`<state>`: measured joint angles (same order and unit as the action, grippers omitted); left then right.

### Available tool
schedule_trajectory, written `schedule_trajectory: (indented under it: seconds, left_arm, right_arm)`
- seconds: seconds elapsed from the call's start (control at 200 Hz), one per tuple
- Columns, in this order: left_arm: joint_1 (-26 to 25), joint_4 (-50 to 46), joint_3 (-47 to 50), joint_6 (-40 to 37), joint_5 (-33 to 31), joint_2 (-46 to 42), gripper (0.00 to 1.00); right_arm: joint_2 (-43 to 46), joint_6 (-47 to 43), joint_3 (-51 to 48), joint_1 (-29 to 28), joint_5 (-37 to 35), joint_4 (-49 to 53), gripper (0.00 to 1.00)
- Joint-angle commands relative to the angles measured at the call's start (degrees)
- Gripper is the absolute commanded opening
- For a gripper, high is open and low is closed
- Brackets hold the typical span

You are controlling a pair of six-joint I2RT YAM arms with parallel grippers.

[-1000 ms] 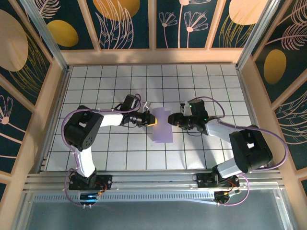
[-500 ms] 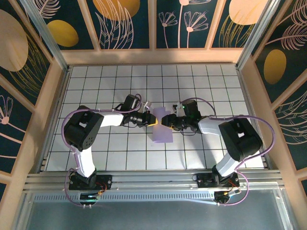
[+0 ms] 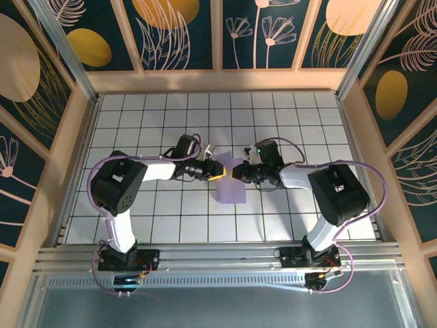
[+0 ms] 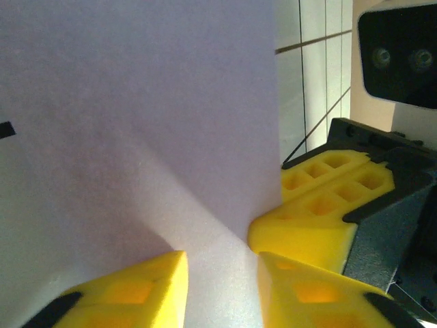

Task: Fold a paper plane with a square sheet of paper (fold left side to right side)
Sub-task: First fold in half a square sheet of paper at the center of the table.

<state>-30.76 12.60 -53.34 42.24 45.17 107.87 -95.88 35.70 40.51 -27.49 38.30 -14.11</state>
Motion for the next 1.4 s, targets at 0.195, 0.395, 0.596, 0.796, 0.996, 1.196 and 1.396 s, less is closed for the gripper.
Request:
schedule_trajectory:
  seconds: [0.195, 0.395, 0.596, 0.796, 0.996, 1.196, 1.396]
  left_arm:
    - [-0.5, -11.0, 2.1, -2.7, -14.0, -8.0, 0.48]
    - [-1.5, -11.0, 2.4, -1.9, -13.9, -6.8, 0.51]
    - [-3.7, -11.4, -0.4, -1.2, -14.4, -3.3, 0.51]
    - [-4.7, -13.0, -2.1, -0.9, -16.7, -1.0, 0.51]
    - [-5.5, -15.9, -5.2, -1.3, -18.9, 0.7, 0.5]
    - [-6.6, -18.1, -6.2, -0.6, -21.1, 2.7, 0.47]
    - [-8.8, -23.4, -9.5, -1.2, -25.7, 5.1, 0.45]
  right_arm:
    - [-1.5, -3.3, 3.4, -0.4, -7.1, 9.8, 0.0]
    - [-1.8, -3.2, 3.6, -0.4, -8.4, 11.6, 0.0]
    - [-1.6, -3.4, 3.6, -0.4, -9.6, 12.6, 0.0]
    - [-1.3, -3.6, 3.7, -0.4, -9.9, 13.3, 0.0]
    - [-1.4, -3.9, 4.0, -0.4, -10.0, 14.1, 0.0]
    - [-1.2, -3.9, 4.3, -0.5, -9.9, 14.6, 0.04]
    - [0.2, -4.4, 4.7, -0.3, -10.6, 16.0, 0.16]
